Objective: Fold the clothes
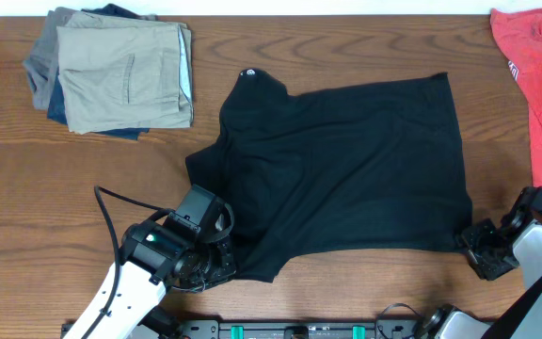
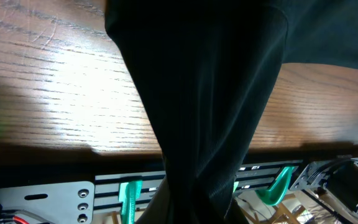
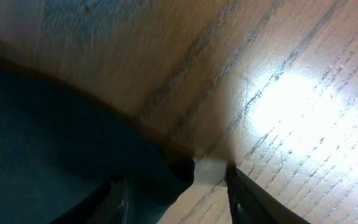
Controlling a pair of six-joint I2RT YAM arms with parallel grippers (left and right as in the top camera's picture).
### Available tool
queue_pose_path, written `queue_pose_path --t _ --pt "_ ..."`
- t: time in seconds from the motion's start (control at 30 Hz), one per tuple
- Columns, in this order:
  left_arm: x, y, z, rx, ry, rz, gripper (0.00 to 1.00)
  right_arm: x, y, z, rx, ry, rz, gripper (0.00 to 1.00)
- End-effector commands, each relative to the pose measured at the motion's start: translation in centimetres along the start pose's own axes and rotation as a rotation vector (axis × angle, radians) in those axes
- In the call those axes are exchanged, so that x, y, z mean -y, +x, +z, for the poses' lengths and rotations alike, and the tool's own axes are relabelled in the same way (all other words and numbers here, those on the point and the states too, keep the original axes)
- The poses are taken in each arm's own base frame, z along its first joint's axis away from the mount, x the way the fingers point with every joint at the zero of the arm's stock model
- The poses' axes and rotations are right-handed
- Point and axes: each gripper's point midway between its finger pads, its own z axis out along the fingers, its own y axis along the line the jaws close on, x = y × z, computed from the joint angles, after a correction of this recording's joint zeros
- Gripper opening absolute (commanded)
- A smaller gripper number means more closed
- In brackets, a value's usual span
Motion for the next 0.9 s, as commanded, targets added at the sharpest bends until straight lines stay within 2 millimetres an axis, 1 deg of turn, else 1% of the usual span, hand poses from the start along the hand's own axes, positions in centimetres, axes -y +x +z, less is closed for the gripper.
queue_pose_path --t 0.0,0.03,0.1,0.13,0.17,0.23,0.4,0.47,0.67,0.87 --pt "-0.1 0.0 0.0 0.007 -0.004 0.021 0.06 0.4 0.7 1.1 -0.042 0.017 0.007 0.46" --pt "-0.1 0.0 0.0 0.007 -0.004 0.021 0.06 0.5 0.8 1.2 -0.047 0.020 0.008 0.39" --pt "-0.1 0.0 0.0 0.007 -0.004 0.021 0.06 0.5 0.9 1.3 -0.053 0.021 0.008 0.20" --pt "-0.2 0.0 0.0 0.007 -0.004 0.021 0.06 0.5 0.9 1.3 -0.056 0.021 0.009 0.12" --pt "-0.1 0.0 0.0 0.007 -0.004 0.021 0.06 0.5 0.9 1.3 -0.057 0.021 0.009 0.07" --pt "-0.1 0.0 0.0 0.007 -0.004 0.025 0.06 0.4 1.1 1.2 -0.067 0.013 0.010 0.01" --pt "0.0 0.1 0.0 0.005 0.001 0.033 0.06 0.0 1.2 0.8 -0.084 -0.001 0.011 0.01" --pt "0.5 0.2 -0.3 -0.002 0.027 0.055 0.06 -0.1 1.0 0.4 -0.085 0.003 0.011 0.02" --pt "2.6 0.9 -1.9 0.022 0.100 0.103 0.06 -0.2 0.1 -1.9 -0.100 0.039 0.005 0.01" --pt "3.4 2.4 -2.1 0.008 0.125 0.058 0.06 -0.6 -0.6 -4.3 -0.111 0.053 -0.021 0.01"
